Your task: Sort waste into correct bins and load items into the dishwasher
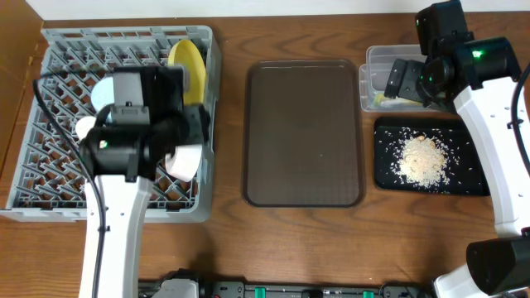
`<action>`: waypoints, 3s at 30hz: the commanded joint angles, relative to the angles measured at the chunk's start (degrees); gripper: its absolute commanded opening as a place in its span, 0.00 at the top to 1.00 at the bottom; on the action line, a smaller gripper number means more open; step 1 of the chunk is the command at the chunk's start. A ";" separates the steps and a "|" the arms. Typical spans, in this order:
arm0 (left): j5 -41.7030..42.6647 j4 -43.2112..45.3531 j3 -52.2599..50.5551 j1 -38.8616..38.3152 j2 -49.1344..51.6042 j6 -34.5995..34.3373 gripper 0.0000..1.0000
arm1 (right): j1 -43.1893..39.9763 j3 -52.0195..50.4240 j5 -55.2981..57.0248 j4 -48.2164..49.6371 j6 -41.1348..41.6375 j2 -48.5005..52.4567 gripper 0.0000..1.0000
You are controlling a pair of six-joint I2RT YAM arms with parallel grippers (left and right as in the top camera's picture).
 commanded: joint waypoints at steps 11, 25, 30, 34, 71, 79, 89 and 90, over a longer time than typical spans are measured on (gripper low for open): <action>7.67 -2.99 -18.34 0.09 -35.52 -3.58 0.28 | -0.94 0.22 0.57 -0.04 0.42 -0.57 0.01; 7.67 -10.49 -21.46 0.09 -51.54 -5.44 0.11 | -0.94 0.22 0.57 -0.04 0.42 -0.57 0.01; 7.08 -14.12 -21.44 0.09 -51.56 -5.40 0.09 | -0.94 0.22 0.57 -0.04 0.42 -0.57 0.01; 6.54 -14.91 -22.01 0.09 -51.56 -4.79 0.07 | -0.94 0.22 0.57 -0.04 0.42 -0.57 0.01; -4.46 57.51 -79.69 -0.13 -71.87 2.01 0.05 | -0.94 0.22 0.57 -0.04 0.42 -0.57 0.01; -5.20 57.07 -79.69 -0.13 -71.87 4.11 0.05 | -0.94 0.22 0.57 -0.04 0.42 -0.57 0.01; -6.97 56.92 -79.67 1.11 -71.87 4.09 0.05 | -0.94 0.22 0.57 -0.04 0.42 -0.57 0.01; -6.97 56.89 -79.67 1.11 -71.87 4.09 0.05 | -0.94 0.22 0.57 -0.04 0.42 -0.57 0.01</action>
